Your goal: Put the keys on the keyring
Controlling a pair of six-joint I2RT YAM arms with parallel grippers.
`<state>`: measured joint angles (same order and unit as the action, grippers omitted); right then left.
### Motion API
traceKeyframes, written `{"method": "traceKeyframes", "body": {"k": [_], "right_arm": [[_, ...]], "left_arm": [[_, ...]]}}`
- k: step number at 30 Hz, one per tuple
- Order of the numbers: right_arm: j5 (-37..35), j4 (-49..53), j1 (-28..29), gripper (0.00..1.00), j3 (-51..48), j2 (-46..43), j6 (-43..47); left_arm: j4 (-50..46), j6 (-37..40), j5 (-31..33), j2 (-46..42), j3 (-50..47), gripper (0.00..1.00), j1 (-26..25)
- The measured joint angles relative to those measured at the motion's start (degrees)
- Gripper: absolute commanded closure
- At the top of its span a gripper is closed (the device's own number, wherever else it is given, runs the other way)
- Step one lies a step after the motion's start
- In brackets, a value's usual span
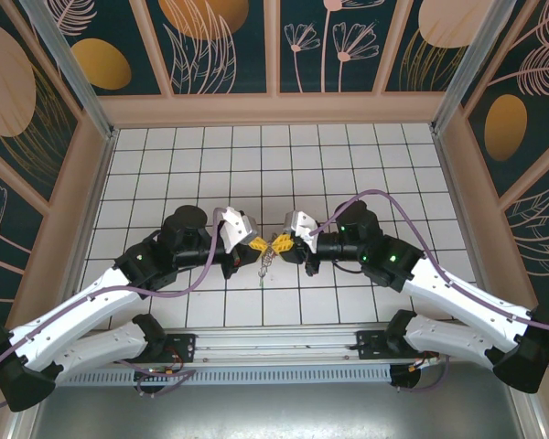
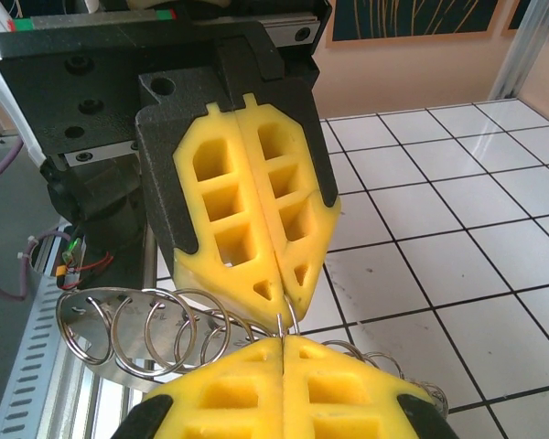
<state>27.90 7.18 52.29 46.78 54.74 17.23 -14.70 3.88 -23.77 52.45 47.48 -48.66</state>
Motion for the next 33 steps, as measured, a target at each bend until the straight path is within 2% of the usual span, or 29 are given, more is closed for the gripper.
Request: {"method": "traceKeyframes", "body": {"k": [33], "right_arm": [[-2.9, -4.5, 0.6, 1.00, -1.8, -1.1, -4.3]], "left_arm": [[0.7, 0.0, 0.0, 0.0, 0.0, 1.00, 0.0]]}}
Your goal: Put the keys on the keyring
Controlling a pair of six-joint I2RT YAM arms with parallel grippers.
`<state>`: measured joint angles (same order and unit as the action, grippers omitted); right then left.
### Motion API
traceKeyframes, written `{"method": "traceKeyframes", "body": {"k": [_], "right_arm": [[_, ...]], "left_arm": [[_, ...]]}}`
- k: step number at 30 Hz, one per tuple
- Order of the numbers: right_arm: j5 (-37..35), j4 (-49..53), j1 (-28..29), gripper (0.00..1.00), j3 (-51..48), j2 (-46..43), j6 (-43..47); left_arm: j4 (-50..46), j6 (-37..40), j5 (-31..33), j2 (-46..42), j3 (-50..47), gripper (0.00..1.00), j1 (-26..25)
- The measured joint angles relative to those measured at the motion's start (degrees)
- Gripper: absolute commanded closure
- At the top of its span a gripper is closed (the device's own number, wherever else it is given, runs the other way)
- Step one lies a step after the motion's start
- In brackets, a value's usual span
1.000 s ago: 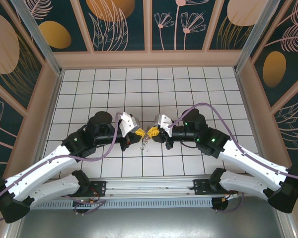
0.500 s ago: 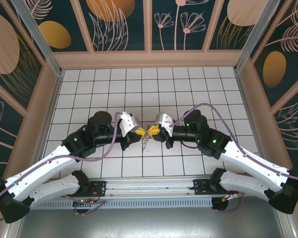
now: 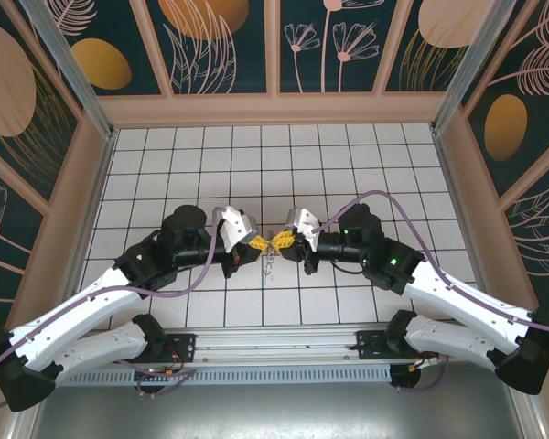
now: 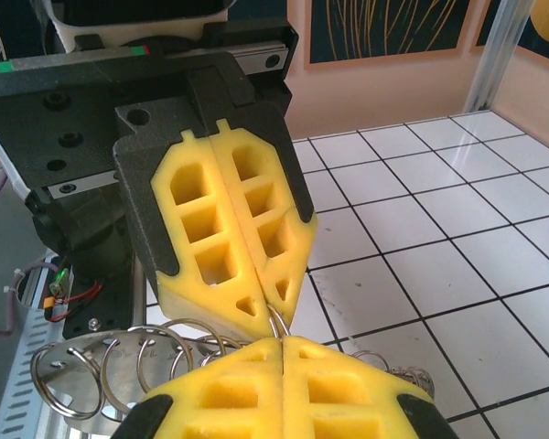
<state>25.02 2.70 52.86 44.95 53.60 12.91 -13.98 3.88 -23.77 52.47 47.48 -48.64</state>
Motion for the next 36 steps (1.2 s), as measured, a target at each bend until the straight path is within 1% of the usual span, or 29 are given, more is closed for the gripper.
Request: {"method": "traceKeyframes", "body": {"k": [10, 36], "right_arm": [[0.1, 0.1, -0.3, 1.00, 0.0, 0.3, -1.2], [4.0, 0.6, -0.4, 1.00, 0.0, 0.3, 0.5]], "left_arm": [[-0.2, 0.0, -0.2, 0.5, 0.0, 1.00, 0.0], [-1.5, 0.0, -3.1, 1.6, 0.1, 1.00, 0.0]]}}
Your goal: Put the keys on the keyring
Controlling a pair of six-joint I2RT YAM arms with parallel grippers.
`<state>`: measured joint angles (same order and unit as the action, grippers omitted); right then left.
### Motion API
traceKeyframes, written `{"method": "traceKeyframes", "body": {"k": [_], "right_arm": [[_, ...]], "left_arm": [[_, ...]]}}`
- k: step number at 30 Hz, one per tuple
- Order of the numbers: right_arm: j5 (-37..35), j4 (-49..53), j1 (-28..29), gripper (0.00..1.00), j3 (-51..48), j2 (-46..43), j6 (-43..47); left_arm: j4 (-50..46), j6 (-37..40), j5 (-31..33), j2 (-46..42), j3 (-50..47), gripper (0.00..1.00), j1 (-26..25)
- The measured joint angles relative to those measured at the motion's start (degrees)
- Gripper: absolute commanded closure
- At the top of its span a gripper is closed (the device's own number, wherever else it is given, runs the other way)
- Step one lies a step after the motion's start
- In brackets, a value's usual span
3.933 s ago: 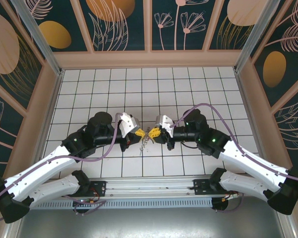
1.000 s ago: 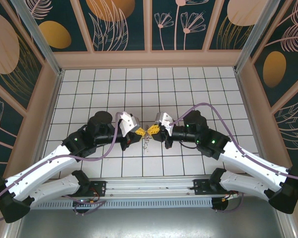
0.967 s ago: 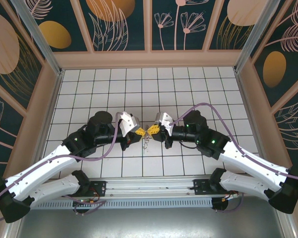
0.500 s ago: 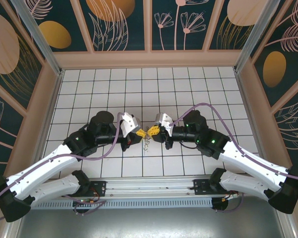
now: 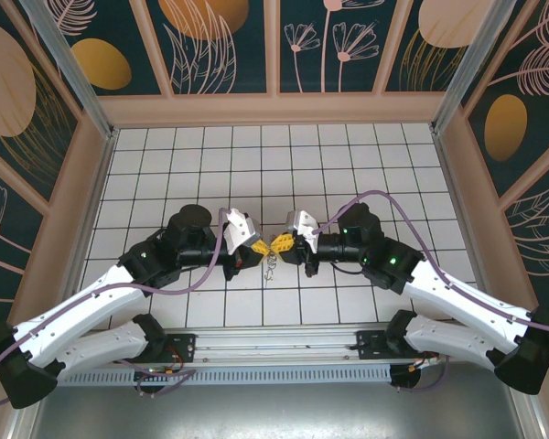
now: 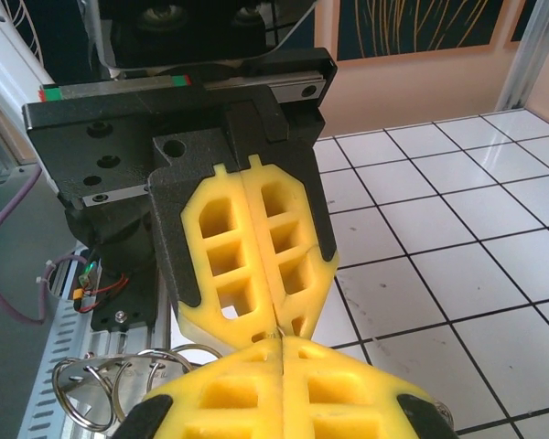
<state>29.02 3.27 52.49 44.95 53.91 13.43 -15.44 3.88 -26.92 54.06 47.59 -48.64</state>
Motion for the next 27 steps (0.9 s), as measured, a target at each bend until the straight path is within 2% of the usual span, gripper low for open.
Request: {"method": "traceKeyframes", "body": {"k": [27], "right_arm": [[3.2, 0.1, 0.1, 1.00, 0.0, 0.6, 2.0]], "left_arm": [[-2.0, 0.3, -2.3, 0.9, 0.6, 1.00, 0.0]]}}
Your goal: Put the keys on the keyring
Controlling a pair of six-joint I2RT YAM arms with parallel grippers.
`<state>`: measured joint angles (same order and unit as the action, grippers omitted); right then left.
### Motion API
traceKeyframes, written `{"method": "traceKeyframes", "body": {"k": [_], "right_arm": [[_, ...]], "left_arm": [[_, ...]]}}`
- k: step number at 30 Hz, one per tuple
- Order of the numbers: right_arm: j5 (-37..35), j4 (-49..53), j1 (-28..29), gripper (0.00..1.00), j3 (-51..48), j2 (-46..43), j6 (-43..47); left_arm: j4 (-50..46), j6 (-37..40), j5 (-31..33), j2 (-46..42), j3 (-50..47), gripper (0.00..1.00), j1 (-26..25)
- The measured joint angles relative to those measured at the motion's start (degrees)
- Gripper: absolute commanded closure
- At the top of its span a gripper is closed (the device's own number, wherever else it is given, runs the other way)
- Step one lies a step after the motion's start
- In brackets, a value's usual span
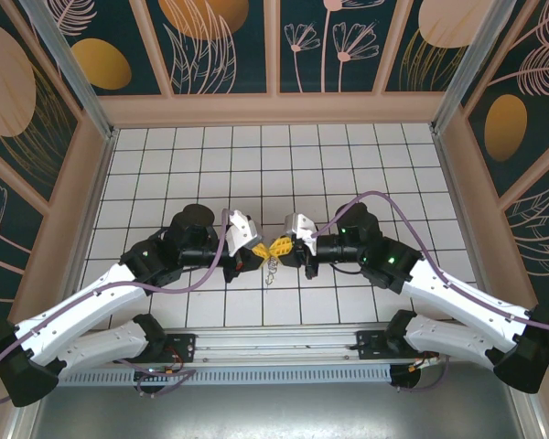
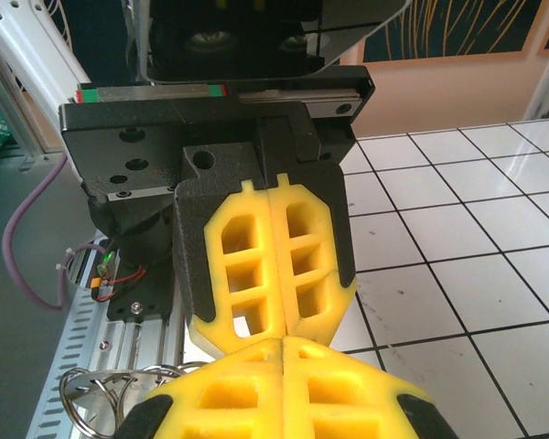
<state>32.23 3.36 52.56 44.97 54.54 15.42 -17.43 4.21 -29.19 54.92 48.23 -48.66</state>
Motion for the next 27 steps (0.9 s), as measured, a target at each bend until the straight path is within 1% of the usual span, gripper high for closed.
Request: {"method": "traceKeyframes", "body": {"k": [19, 27], "right_arm": [[1.1, 1.2, 0.1, 1.00, 0.7, 0.0, 1.3], [1.5, 1.7, 0.1, 1.00, 1.0, -0.1, 3.2]], "left_arm": [[0.0, 0.1, -1.0, -0.2, 0.0, 1.00, -0.1], [0.0, 0.1, -1.4, -0.3, 0.0, 1.00, -0.1]]}}
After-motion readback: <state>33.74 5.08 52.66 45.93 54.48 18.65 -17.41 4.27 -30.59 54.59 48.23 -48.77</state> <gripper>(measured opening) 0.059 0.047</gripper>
